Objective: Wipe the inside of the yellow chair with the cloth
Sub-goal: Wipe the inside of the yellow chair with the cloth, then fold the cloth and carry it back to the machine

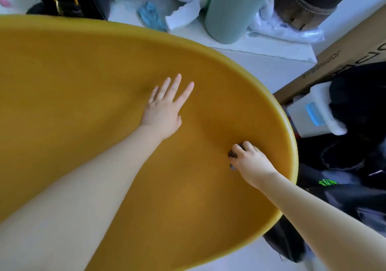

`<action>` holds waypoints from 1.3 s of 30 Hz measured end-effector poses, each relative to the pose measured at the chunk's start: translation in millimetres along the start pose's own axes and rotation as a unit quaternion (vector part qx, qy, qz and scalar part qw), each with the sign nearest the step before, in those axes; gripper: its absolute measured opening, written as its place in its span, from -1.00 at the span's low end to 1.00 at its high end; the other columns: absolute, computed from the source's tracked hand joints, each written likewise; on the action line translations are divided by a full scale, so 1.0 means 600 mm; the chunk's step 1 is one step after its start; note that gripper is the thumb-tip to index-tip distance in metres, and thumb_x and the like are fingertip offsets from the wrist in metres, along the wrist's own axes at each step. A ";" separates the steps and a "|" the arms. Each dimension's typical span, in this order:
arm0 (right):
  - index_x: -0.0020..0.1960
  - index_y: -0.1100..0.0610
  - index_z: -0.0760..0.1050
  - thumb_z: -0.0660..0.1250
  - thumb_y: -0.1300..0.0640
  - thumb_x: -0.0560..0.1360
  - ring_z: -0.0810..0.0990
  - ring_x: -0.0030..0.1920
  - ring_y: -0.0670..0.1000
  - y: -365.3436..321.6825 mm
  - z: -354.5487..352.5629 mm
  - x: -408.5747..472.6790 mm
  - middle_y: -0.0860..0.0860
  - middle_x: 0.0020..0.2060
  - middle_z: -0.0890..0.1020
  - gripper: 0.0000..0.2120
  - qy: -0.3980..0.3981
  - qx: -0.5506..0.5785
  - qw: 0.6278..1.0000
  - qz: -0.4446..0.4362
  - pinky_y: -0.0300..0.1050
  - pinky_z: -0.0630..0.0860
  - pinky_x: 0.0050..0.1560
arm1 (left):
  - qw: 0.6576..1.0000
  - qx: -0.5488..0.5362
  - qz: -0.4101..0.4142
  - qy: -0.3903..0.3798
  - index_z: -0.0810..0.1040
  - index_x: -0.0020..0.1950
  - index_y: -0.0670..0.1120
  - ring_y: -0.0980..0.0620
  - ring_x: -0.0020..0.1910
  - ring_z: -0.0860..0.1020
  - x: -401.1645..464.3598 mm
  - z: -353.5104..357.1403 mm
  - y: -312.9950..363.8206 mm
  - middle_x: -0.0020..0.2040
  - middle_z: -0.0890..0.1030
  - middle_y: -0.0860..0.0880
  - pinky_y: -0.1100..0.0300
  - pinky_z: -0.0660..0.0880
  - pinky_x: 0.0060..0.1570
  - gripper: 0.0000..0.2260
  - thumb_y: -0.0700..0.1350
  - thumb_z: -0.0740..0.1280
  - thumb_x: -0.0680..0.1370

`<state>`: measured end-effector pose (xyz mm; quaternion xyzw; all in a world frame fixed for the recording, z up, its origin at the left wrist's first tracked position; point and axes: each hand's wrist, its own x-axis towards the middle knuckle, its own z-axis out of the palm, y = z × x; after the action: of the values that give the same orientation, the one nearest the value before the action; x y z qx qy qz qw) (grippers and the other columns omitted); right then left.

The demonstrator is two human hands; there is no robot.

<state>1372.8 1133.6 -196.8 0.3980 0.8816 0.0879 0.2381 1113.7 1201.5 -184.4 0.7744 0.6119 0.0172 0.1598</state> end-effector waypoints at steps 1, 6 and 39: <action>-0.38 -0.01 0.62 0.59 0.07 0.12 0.52 -0.30 0.08 -0.002 0.000 -0.010 0.02 -0.25 0.60 -0.84 -0.022 -0.005 1.000 -0.017 -0.17 0.49 -0.32 | 1.000 -0.011 0.017 -0.014 -0.28 0.50 0.15 -0.04 0.52 -0.22 -0.016 0.003 0.014 0.53 -0.31 0.01 0.06 -0.15 0.47 -0.28 -0.11 0.19 0.58; -0.19 0.17 0.63 0.51 0.23 0.27 0.51 -0.23 0.19 0.069 -0.056 0.024 0.15 -0.14 0.58 -0.86 0.107 -0.043 0.993 0.034 -0.06 0.47 -0.26 | 0.996 -0.010 0.002 -0.089 -0.27 0.51 0.13 -0.03 0.52 -0.24 -0.083 0.035 0.039 0.52 -0.33 0.03 0.08 -0.12 0.47 -0.32 -0.12 0.15 0.60; 0.24 0.25 0.42 0.12 0.37 0.57 0.48 -0.05 0.05 -0.725 -0.151 0.015 0.15 0.02 0.55 -0.72 -0.168 0.842 0.511 0.050 -0.24 0.48 -0.16 | 0.924 -0.230 -0.258 -0.160 -0.14 0.54 -0.04 0.00 0.51 0.08 -0.738 0.173 -0.231 0.55 -0.06 0.03 0.16 0.16 0.41 -0.04 0.04 0.47 0.39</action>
<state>1036.2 853.1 -270.8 0.4624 0.4642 -0.7522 -0.0694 895.0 783.9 -245.5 0.5239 0.7360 -0.0086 0.4287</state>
